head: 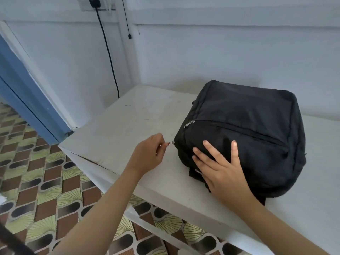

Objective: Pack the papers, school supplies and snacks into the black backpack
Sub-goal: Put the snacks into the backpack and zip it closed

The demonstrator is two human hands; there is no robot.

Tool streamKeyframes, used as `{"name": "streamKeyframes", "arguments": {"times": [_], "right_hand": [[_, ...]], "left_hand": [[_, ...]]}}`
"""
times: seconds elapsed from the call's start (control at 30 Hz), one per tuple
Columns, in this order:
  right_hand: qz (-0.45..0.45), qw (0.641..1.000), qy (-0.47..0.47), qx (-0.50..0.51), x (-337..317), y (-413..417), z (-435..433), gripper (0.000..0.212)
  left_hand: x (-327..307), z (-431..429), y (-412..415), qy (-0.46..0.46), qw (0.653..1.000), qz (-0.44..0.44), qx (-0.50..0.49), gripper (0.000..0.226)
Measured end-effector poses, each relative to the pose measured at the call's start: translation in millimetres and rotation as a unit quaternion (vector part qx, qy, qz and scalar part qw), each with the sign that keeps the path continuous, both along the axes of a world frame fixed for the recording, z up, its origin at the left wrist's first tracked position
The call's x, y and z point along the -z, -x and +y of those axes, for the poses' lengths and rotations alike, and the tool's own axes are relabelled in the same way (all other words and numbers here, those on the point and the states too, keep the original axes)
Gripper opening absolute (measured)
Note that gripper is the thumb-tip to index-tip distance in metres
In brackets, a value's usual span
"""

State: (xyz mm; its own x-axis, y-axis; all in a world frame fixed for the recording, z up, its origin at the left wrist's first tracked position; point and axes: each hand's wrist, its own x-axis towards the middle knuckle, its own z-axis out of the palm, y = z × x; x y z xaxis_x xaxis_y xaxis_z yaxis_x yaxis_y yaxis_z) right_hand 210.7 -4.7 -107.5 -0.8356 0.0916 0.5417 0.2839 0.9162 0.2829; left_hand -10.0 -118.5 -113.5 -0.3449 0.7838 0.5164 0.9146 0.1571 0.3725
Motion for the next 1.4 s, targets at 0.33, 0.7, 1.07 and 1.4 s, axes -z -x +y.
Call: {"name": "streamKeyframes", "arguments": {"times": [0.33,0.7,1.07,1.4], "right_hand": [[0.054,0.998,0.040,0.004,9,-12,-9,0.034],[0.075,0.996,0.048,0.031,8,-16,-21,0.033],[0.052,0.993,0.013,0.107,10,-64,-22,0.063],[0.020,0.994,0.027,0.109,-2,-112,8,0.077]], "left_hand": [[-15,54,42,0.035,0.998,-0.044,0.038,0.022],[-16,91,59,0.046,0.995,-0.060,0.071,0.021],[-29,60,20,-0.128,0.942,0.128,0.282,0.036],[-18,55,-23,-0.088,0.845,0.316,0.422,0.068]]}}
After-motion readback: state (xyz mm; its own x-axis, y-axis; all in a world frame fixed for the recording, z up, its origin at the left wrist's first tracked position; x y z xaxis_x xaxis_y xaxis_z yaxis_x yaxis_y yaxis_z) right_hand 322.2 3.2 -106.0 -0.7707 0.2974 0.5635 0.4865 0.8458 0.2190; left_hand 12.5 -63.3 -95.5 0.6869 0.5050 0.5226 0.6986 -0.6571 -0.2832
